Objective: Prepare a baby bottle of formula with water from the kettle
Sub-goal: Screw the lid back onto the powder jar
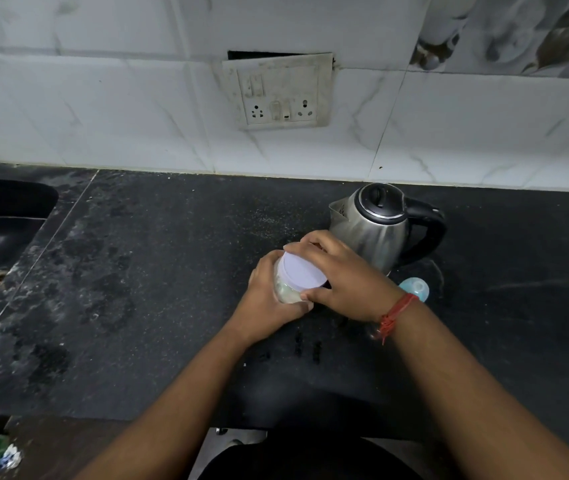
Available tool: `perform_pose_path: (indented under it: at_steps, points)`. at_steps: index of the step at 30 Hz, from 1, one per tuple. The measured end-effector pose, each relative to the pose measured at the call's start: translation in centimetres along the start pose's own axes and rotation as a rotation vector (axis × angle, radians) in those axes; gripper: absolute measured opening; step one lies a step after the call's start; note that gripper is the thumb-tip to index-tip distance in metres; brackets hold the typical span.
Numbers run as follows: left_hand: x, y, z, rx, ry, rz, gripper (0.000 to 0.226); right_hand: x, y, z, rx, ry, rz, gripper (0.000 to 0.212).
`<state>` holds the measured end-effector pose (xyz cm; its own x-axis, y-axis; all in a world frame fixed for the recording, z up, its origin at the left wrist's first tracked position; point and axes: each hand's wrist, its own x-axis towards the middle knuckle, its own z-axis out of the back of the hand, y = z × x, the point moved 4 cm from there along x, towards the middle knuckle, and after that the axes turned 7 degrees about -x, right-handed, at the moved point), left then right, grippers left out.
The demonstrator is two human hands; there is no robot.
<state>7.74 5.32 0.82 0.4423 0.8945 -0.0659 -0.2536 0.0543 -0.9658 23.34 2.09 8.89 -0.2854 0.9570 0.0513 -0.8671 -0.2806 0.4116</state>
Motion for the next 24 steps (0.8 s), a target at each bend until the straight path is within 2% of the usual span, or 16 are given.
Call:
perform_pose_path:
  at_steps: [4, 6, 11, 15, 17, 19, 22, 24]
  points:
    - [0.3, -0.7, -0.5, -0.019, 0.08, 0.021, 0.092, -0.4, -0.8, 0.9, 0.081, 0.131, 0.015, 0.082]
    - [0.4, -1.1, -0.8, -0.025, 0.107, 0.011, 0.091, -0.6, -1.1, 1.3, 0.045, 0.167, 0.025, 0.083]
    - [0.5, -1.9, -1.9, -0.044, 0.045, 0.029, 0.089, -0.7, -1.0, 2.4, -0.181, 0.083, -0.161, 0.084]
    - [0.7, -1.9, -2.1, -0.059, -0.034, 0.039, 0.091, -1.1, -1.6, 3.5, -0.416, 0.132, -0.247, 0.085]
    - [0.7, -1.8, -1.7, -0.034, -0.035, 0.036, 0.09, -1.4, -2.0, 4.1, -0.426, 0.101, -0.208, 0.08]
    - [0.5, -2.1, -1.5, -0.001, -0.009, 0.03, 0.09, -1.5, -2.0, 4.4, -0.296, 0.068, -0.101, 0.083]
    - [0.4, -2.5, -1.5, 0.017, 0.059, 0.028, 0.092, -1.1, -1.7, 3.9, -0.214, 0.149, 0.09, 0.09]
    - [0.3, -2.9, -1.7, 0.02, 0.105, 0.024, 0.093, -1.0, -1.6, 3.6, -0.236, 0.15, 0.1, 0.086]
